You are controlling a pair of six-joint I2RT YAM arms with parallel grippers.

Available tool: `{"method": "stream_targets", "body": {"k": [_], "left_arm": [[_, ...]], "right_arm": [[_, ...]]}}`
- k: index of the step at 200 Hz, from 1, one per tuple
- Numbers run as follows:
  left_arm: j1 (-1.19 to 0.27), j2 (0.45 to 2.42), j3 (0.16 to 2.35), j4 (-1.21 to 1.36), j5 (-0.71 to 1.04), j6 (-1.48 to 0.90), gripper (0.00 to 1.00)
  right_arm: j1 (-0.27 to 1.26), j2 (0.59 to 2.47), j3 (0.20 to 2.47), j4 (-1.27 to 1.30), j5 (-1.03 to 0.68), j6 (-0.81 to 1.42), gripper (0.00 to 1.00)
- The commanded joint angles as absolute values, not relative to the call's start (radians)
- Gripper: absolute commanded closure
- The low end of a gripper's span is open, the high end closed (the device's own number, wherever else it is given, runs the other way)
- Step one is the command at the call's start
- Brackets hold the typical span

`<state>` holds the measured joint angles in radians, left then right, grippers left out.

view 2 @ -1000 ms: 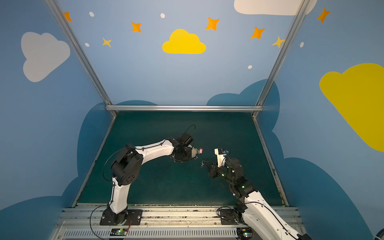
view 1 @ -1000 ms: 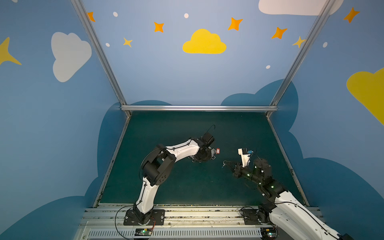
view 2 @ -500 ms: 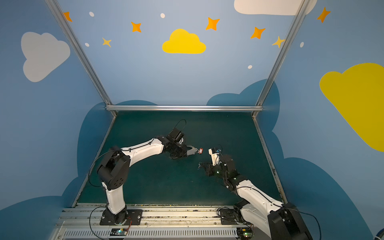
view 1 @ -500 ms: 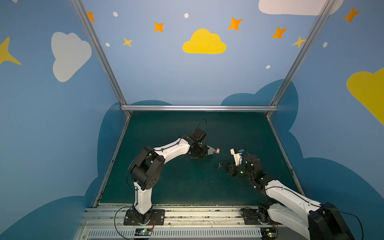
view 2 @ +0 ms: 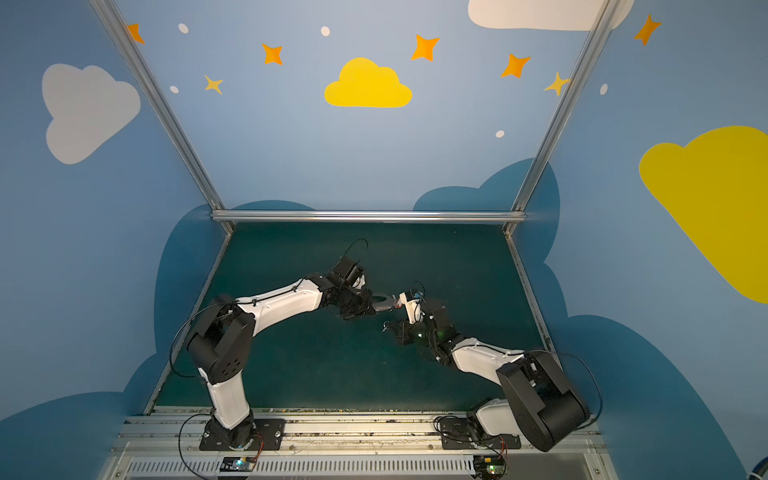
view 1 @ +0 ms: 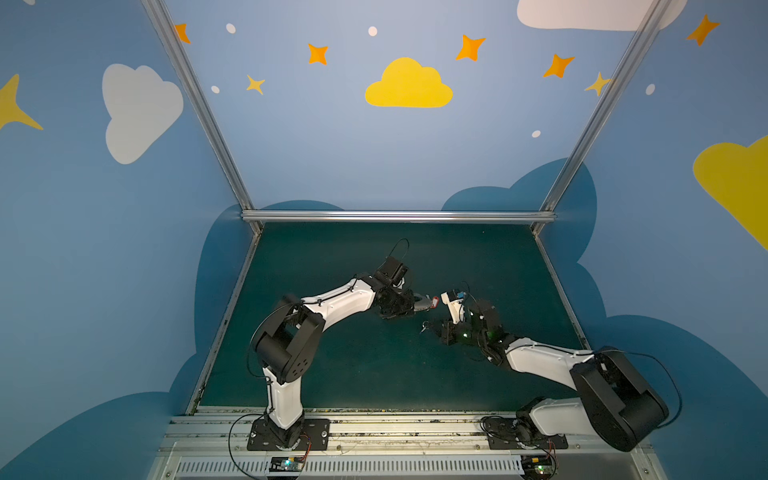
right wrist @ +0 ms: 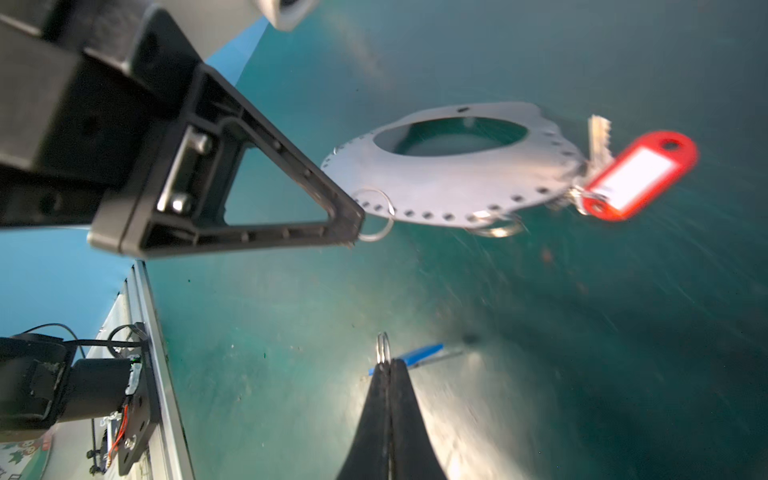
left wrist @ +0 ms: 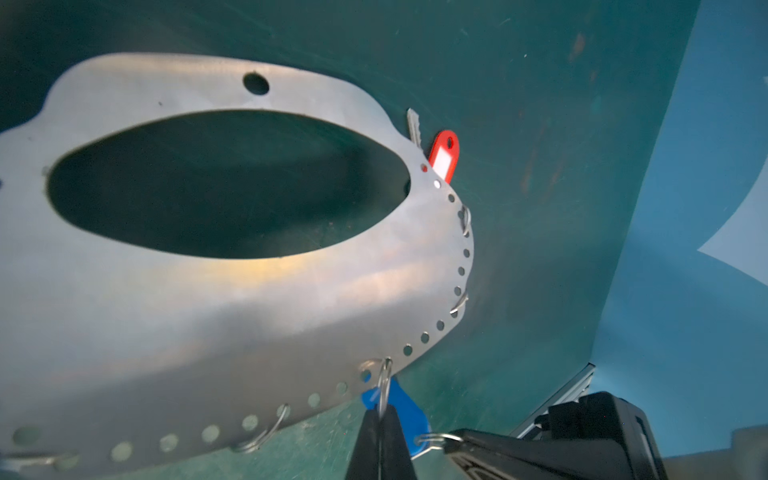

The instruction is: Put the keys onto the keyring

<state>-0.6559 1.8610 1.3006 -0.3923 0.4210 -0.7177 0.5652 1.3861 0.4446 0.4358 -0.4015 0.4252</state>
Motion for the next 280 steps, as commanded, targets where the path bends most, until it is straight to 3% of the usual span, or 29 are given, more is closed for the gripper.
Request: {"method": "stream_targets", "body": {"k": [1,108,280], "left_arm": [[-0.65,1.847,1.289,-0.368,0.449,-0.725,0.96],[-0.641,1.844,1.281,-0.338,0.483,-0.752,0.96],[-0.64,1.841,1.267,-0.333,0.494,-0.761,0.96]], "right_arm": [[0.573,1.443,0.496,0.473,-0.432,0.419,1.0],[0.592,1.564,0.567,0.526,-0.398,0.424,1.0],[0.594,1.492,0.565,0.551,-0.329,0.434,1.0]]}}
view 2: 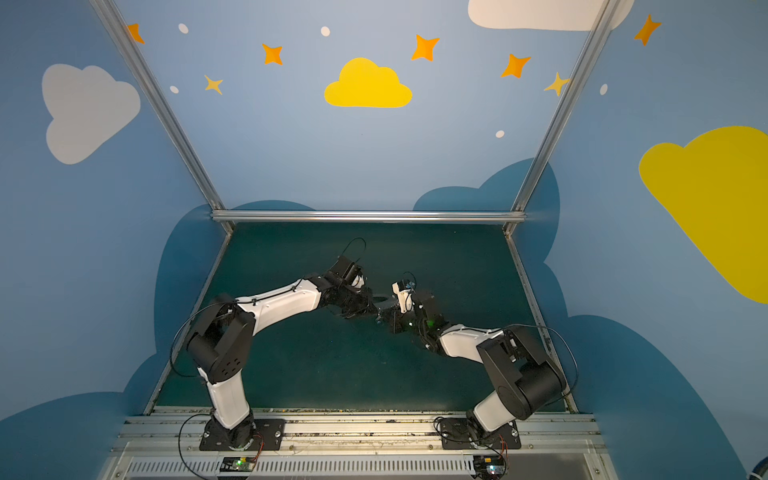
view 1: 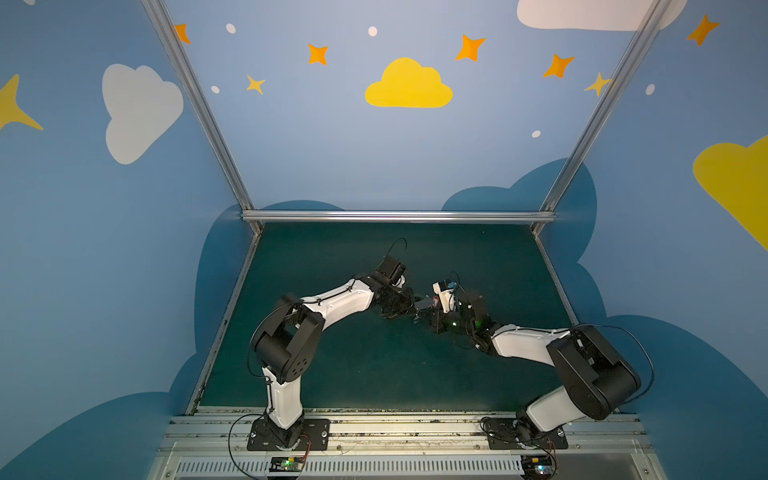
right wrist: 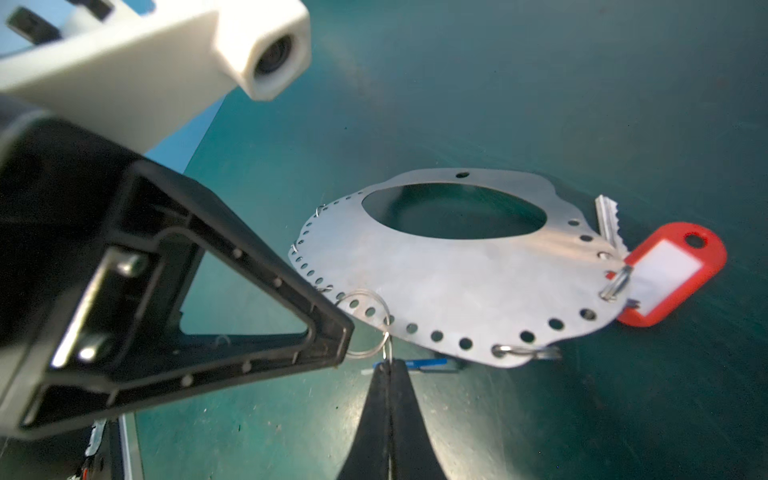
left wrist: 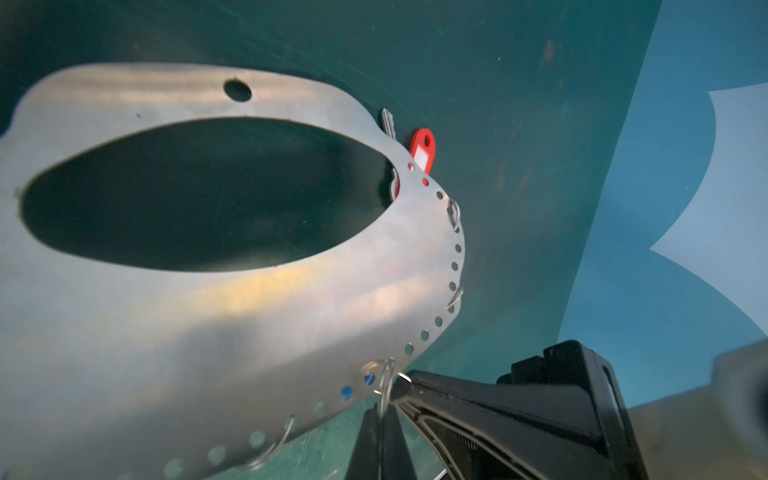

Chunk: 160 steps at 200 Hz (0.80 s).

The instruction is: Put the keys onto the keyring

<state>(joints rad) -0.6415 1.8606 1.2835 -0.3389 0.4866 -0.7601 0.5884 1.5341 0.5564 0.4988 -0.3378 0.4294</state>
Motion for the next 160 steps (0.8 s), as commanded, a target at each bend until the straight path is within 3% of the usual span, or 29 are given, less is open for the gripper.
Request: {"method": "stream_targets", "body": {"k": [1,128,147,160], "left_arm": [[-0.64,1.841,1.267,-0.333,0.494,-0.761,0.96],[-0.608,1.774,1.185,-0.208,0.542,-0.848,0.96],[-0.597,1.746,1.175,-0.188,0.562,-0.873,0.82],[-0.596,1.714,1.175,-0.189,0.565,-0.871,0.81]], "right_arm": [[0.594,1.491,0.565,0.553,-0.329,0.434,1.0],[0.584,1.359,0.532,0.582,-0.359,0.459,1.0],[0.584,1.307,0.537,0.56,-0.371,0.448,1.0],[0.584,1.272,0.542,0.539,-0.381,0.438,1.0]]}}
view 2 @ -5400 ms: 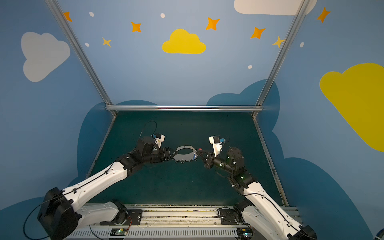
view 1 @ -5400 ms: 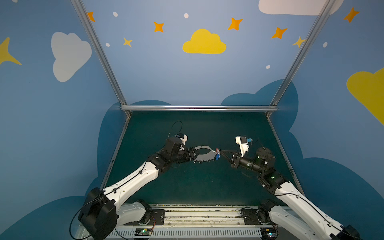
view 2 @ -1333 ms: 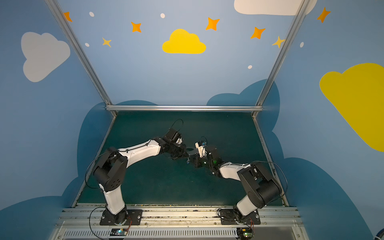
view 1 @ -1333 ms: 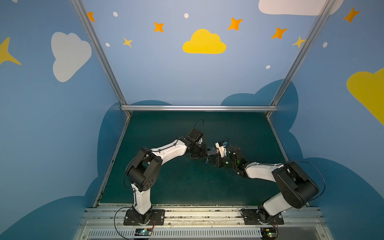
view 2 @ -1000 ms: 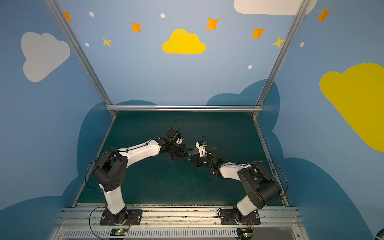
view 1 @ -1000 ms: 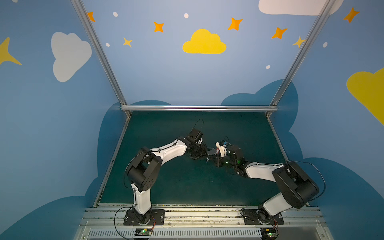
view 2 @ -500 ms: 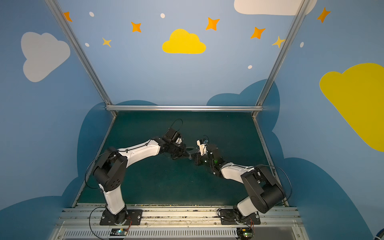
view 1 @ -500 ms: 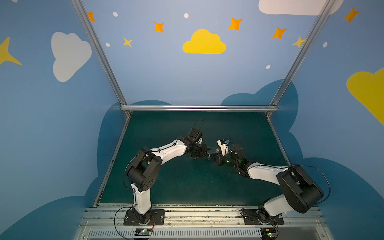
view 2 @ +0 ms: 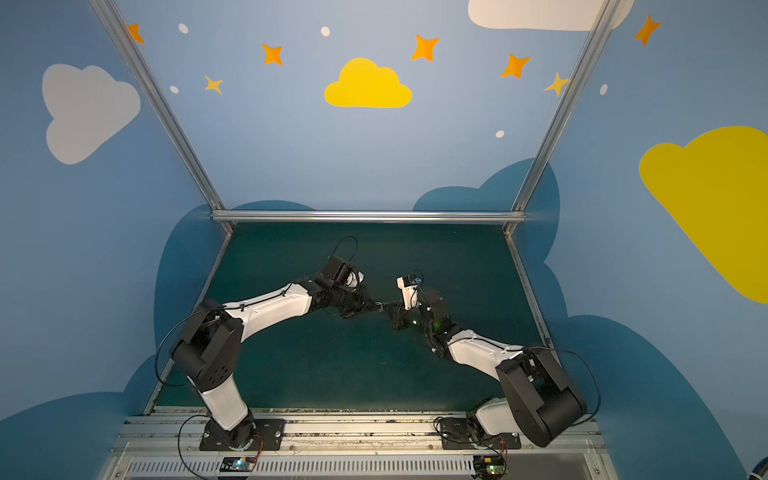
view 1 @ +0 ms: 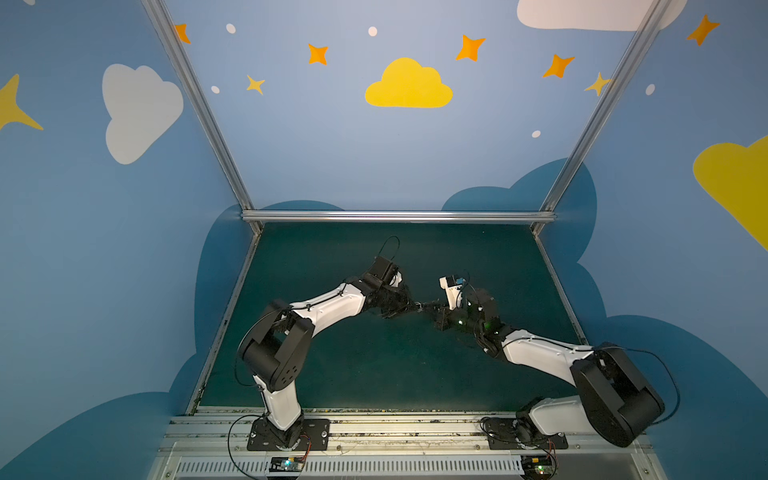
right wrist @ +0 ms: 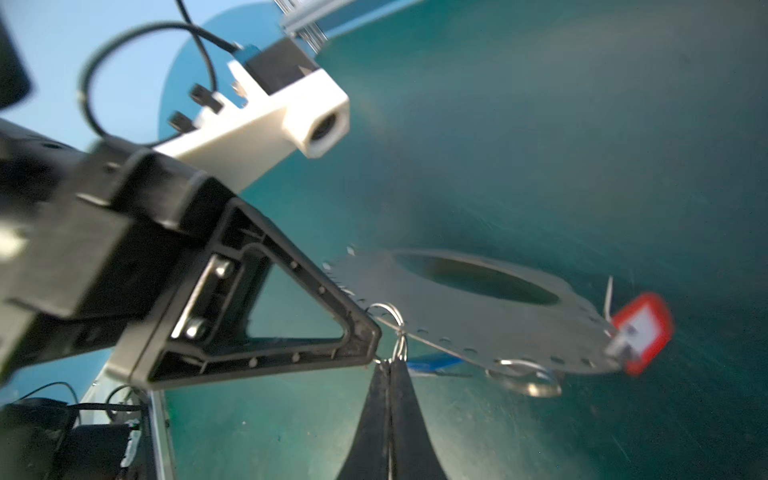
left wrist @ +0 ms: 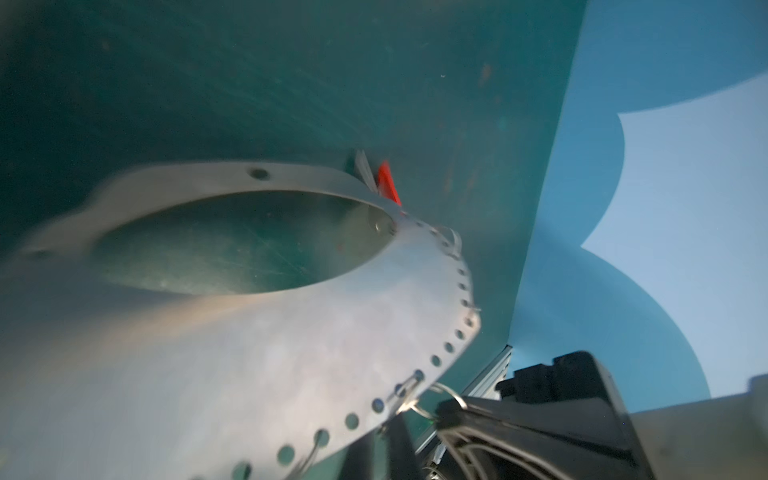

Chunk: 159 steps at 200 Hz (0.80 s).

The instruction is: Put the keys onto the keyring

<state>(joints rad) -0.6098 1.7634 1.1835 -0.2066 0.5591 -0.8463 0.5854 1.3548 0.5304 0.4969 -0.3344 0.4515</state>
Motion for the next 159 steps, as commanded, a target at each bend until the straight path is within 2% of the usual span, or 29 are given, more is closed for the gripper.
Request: {"method": "stream_targets", "body": {"k": [1,69,110,159], "left_arm": [[-0.595,1.711,1.175,-0.189,0.566,-0.871,0.81],[-0.569,1.512,1.174,-0.269,0.496,-0.803,0.69],[-0.552,1.43,1.144,-0.228,0.509,-0.751,0.63],[-0.549,1.394,1.117,-0.173,0.591,-0.66,0.63]], "right_arm": [[0.584,1.269,0.543,0.537,-0.382,0.437,1.0],[0.583,1.132,0.586,0.425,-0.444,0.392,1.0],[0.583,1.091,0.616,0.38,-0.507,0.38,1.0],[0.583,1.081,0.631,0.394,-0.551,0.404,1.0]]}}
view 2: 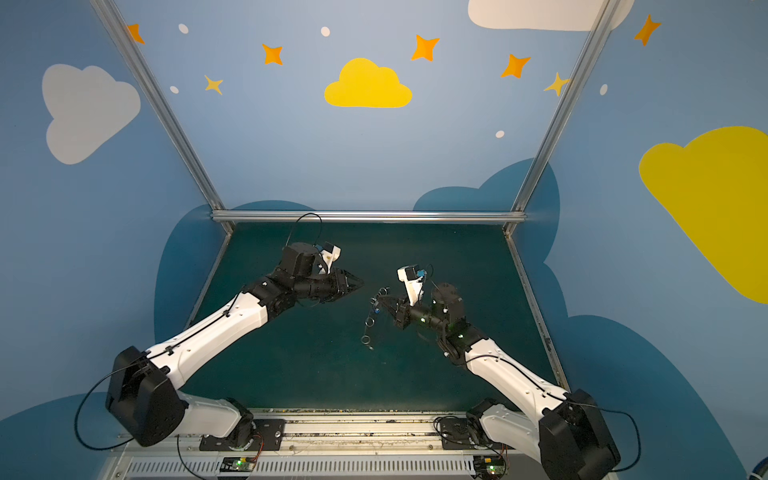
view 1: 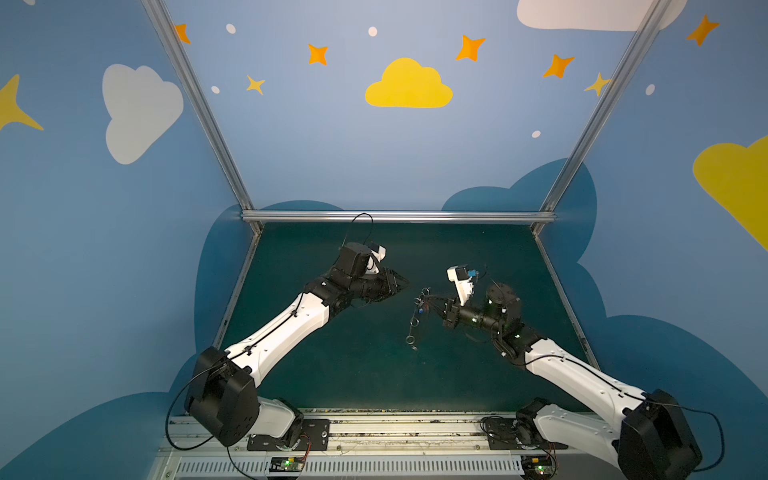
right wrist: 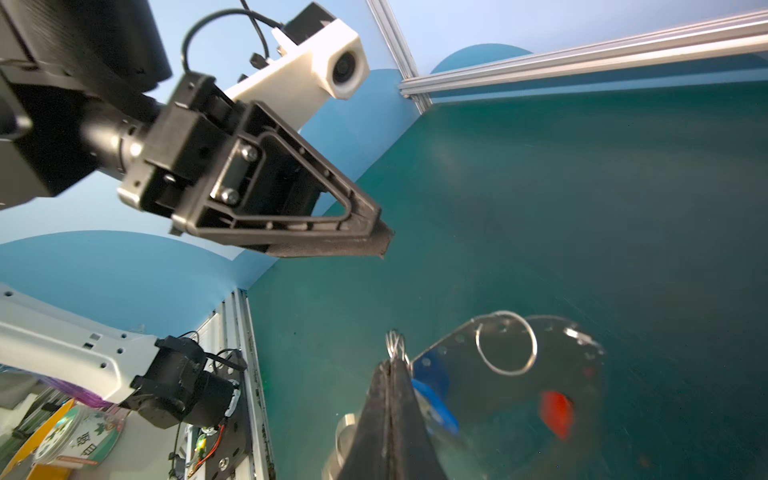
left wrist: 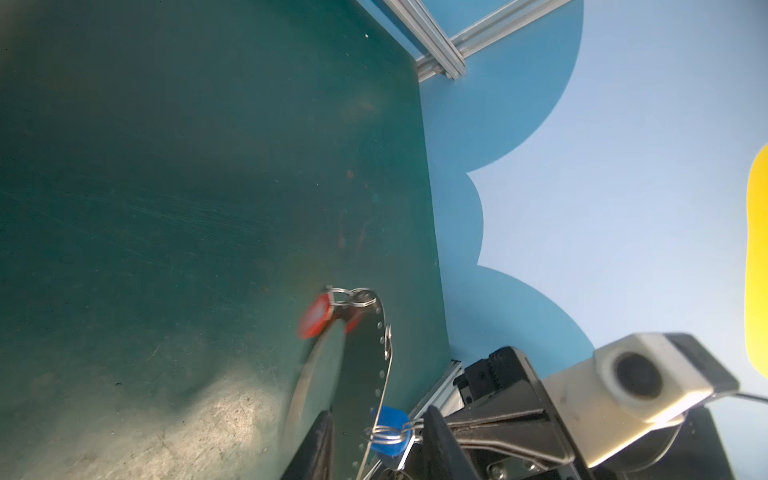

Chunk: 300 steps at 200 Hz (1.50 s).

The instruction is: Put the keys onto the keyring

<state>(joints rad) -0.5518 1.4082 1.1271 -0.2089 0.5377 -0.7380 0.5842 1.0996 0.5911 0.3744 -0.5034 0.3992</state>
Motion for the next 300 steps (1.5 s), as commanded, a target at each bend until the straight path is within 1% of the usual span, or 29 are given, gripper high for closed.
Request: {"method": "stream_targets", "body": {"k": [1,11,19,33,42,98,140,149,159,171,192,215,241,300], "left_arm": [[-0.549,1.395,1.117,-0.172,0.594,-0.658,0.63],[-0.551,1.396,1.112,-0.165,0.609,-0.643,0.64],[-0.551,1.399,1.105,-0.159,0.608,-0.653,0.66],[-0.552,1.404,1.094,-0.139,0.626,-0.658,0.79],[-0.561,1.405,1.083,-0.118,0.635,-0.669,0.84],[-0.644,1.419,1.072,-0.087,0.632,-0.679,0.9],[-0.68,1.377,1.083,-0.15,0.566,-0.637,0.9],[-0.68,1.369,1.082,-0.164,0.547,-0.634,0.89],[-0.677,1.355,1.076,-0.176,0.518,-0.631,0.85],[-0.669,1.331,1.064,-0.178,0.486,-0.629,0.77],[-0.634,1.289,1.041,-0.168,0.454,-0.644,0.72],[-0.584,1.252,1.021,-0.133,0.497,-0.641,0.69],[-0.545,1.233,1.013,-0.088,0.576,-0.62,0.69],[-0.54,1.271,0.984,0.054,0.749,-0.622,0.68]], "right_arm": [[0.583,1.081,0.632,0.395,-0.551,0.404,1.0],[0.583,1.081,0.636,0.396,-0.562,0.408,1.0],[0.583,1.08,0.639,0.398,-0.564,0.412,1.0],[0.582,1.078,0.645,0.405,-0.562,0.421,1.0],[0.583,1.077,0.649,0.404,-0.556,0.424,1.0],[0.584,1.086,0.669,0.411,-0.545,0.431,1.0],[0.583,1.087,0.669,0.409,-0.519,0.434,1.0],[0.583,1.086,0.669,0.415,-0.52,0.441,1.0],[0.583,1.088,0.668,0.418,-0.528,0.443,1.0],[0.583,1.087,0.669,0.419,-0.54,0.447,1.0],[0.58,1.089,0.669,0.431,-0.565,0.461,1.0],[0.577,1.097,0.668,0.444,-0.592,0.471,1.0],[0.56,1.131,0.669,0.507,-0.644,0.513,1.0],[0.552,1.17,0.67,0.594,-0.686,0.572,1.0]]}}
